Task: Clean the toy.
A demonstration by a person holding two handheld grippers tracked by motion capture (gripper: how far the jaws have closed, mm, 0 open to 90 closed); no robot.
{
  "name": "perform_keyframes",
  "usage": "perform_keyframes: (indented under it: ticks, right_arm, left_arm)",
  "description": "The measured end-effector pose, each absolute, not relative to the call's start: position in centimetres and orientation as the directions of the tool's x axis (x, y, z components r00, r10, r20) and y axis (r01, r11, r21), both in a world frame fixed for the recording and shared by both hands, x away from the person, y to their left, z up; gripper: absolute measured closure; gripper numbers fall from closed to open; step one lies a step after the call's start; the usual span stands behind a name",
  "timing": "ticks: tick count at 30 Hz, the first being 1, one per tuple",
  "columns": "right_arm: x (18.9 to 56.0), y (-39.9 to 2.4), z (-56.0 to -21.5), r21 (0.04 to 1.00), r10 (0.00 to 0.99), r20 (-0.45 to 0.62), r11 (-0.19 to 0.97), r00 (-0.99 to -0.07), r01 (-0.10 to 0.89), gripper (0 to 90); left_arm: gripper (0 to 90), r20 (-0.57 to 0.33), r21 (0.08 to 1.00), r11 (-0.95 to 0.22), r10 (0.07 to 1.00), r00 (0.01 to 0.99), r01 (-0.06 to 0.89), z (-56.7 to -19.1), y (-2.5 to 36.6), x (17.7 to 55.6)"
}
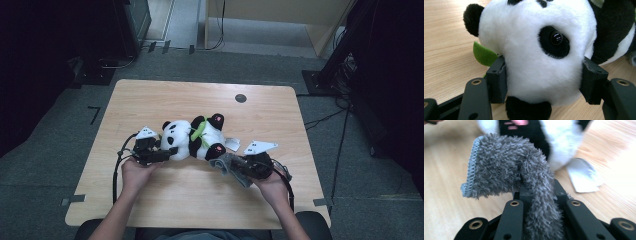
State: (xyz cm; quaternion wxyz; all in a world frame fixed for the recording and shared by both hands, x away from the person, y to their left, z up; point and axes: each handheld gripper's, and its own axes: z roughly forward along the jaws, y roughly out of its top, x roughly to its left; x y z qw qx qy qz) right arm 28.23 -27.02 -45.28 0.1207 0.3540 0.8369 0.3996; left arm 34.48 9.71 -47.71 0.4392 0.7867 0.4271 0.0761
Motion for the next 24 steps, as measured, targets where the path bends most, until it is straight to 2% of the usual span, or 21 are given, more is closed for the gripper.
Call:
perform_keyframes:
  ticks: [12, 18, 24]
  right_arm:
    - [33.0, -28.4, -45.8, 0.766, 0.750, 0.137, 0.333, -0.647, 0.549, 77.4]
    - [35.3, -28.4, -45.7, 0.768, 0.762, 0.133, 0.325, -0.634, 0.552, 77.3]
    - [36.7, -30.2, -45.7, 0.777, 0.802, 0.147, 0.269, -0.579, 0.570, 77.0]
  left_arm:
    - [34.7, -0.258, 0.762, -0.238, 0.742, 0.619, 0.603, -47.9, 9.7, 34.3]
    - [34.1, -0.261, 0.765, -0.223, 0.750, 0.608, 0.604, -47.9, 9.6, 34.2]
    - [33.6, -0.257, 0.768, -0.222, 0.754, 0.605, 0.601, -47.8, 9.5, 34.1]
